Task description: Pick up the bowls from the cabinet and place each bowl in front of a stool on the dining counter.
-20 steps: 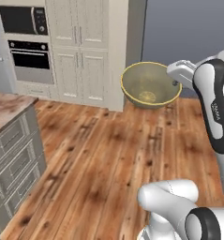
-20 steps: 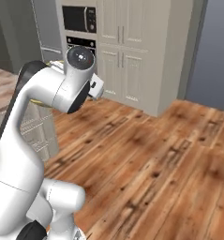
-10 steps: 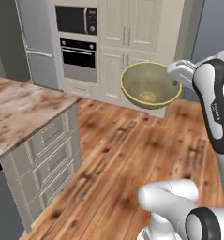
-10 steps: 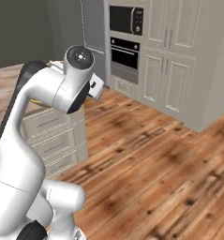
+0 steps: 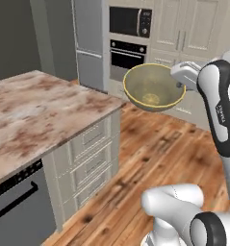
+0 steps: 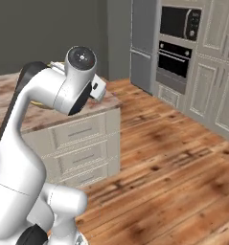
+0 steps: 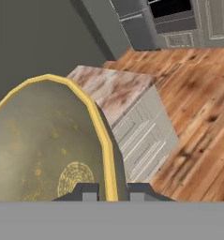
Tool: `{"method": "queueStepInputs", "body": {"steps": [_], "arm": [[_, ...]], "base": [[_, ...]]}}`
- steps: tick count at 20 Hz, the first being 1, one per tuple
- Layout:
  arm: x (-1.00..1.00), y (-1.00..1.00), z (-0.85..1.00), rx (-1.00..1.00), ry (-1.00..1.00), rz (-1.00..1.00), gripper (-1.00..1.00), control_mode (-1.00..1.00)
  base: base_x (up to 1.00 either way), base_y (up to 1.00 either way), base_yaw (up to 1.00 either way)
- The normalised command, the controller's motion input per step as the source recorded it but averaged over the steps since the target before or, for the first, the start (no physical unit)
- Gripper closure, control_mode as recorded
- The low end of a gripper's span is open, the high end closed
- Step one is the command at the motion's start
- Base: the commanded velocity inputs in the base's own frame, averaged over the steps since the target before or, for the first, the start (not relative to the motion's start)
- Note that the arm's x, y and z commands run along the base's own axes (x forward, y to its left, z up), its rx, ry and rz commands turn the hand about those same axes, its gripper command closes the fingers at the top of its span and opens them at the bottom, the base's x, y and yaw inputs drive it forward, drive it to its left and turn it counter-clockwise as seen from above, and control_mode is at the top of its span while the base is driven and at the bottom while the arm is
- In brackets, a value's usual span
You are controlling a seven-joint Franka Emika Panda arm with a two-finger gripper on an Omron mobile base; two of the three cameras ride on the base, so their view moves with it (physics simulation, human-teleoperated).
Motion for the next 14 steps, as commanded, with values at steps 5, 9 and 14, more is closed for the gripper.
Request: {"method": "queueStepInputs", "body": {"steps": [5, 9, 14], "arm": [[0.00, 0.00, 0.00, 0.00, 0.00, 0.00, 1.00, 1.00], [0.00, 0.00, 0.00, 0.00, 0.00, 0.00, 1.00, 1.00], [0.00, 0.00, 0.00, 0.00, 0.00, 0.00, 1.00, 1.00]], "base": [[0.32, 0.33, 0.40], [0.31, 0.27, 0.41], [0.33, 0.27, 0.41]]}}
